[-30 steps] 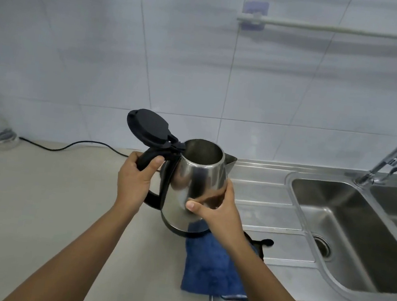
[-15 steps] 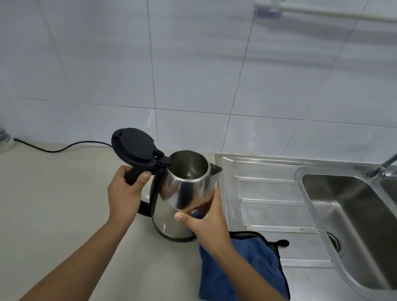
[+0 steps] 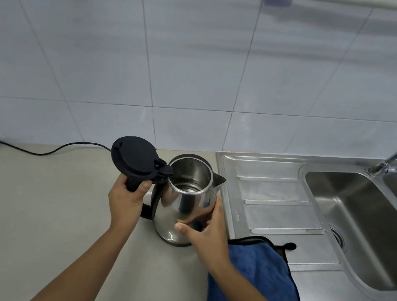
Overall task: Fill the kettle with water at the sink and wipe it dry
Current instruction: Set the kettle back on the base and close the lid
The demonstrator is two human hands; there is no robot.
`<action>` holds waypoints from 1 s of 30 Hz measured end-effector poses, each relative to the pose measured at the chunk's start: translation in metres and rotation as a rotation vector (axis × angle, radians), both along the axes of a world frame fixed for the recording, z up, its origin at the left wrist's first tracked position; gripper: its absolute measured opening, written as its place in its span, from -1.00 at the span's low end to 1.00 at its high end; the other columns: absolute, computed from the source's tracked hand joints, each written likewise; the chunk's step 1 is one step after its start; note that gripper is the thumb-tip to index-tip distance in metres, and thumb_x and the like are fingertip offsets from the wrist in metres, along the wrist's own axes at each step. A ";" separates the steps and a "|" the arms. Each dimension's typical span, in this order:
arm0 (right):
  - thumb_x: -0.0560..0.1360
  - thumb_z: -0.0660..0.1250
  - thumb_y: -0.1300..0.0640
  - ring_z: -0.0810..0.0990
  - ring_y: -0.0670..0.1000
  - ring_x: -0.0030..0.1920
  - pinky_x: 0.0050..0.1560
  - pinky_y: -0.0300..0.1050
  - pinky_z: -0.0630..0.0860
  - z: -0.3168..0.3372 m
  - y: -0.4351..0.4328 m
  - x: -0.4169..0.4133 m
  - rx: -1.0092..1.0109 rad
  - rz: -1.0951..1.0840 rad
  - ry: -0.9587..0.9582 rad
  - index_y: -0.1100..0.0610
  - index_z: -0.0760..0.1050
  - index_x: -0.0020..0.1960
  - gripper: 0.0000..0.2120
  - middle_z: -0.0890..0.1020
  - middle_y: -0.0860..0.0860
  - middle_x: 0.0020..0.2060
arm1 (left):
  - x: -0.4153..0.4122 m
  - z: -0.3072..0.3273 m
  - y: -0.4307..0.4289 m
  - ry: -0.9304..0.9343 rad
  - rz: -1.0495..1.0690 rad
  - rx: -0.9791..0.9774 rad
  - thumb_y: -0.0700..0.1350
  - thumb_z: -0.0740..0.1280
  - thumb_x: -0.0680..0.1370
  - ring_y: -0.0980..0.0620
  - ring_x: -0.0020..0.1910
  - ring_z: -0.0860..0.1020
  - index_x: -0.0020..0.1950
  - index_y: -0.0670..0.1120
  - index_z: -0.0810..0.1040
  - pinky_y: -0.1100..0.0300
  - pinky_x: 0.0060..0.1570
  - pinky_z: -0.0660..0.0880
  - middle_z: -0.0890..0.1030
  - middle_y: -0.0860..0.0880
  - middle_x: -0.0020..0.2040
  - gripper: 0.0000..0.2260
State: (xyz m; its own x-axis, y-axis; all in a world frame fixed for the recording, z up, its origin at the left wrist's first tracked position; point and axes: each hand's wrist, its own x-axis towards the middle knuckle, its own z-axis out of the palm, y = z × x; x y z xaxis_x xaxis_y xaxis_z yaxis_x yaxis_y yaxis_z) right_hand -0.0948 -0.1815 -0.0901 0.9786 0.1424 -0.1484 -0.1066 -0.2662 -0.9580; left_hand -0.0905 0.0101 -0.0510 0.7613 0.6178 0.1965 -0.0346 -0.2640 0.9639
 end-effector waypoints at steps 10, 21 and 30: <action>0.13 0.64 -0.29 0.46 -0.11 0.42 0.41 0.02 0.49 -0.004 0.010 0.001 -0.053 -0.041 0.000 -0.29 -0.03 0.59 0.23 0.45 -0.19 0.42 | 0.004 -0.007 0.010 0.007 -0.037 0.040 0.32 0.27 0.34 0.20 -0.25 0.50 -0.03 -0.04 0.47 0.50 -0.28 0.34 0.52 0.12 -0.24 -0.54; 0.12 0.61 -0.37 0.44 -0.09 0.45 0.39 0.07 0.51 -0.005 0.008 0.002 -0.094 -0.019 -0.007 -0.31 -0.06 0.59 0.24 0.40 -0.25 0.48 | -0.010 0.031 -0.011 -0.215 -0.163 0.074 0.38 0.17 0.46 0.41 0.13 0.47 0.53 -0.15 0.11 0.53 0.03 0.34 0.45 0.46 0.18 -0.16; 0.14 0.61 -0.37 0.45 -0.07 0.45 0.37 0.07 0.53 -0.004 0.007 0.001 -0.096 -0.017 -0.030 -0.25 -0.01 0.60 0.22 0.40 -0.23 0.46 | 0.012 0.069 -0.015 -0.083 -0.433 0.502 0.15 0.21 0.50 0.22 0.44 0.26 0.52 0.13 0.17 0.34 0.24 0.29 0.27 0.11 0.50 -0.40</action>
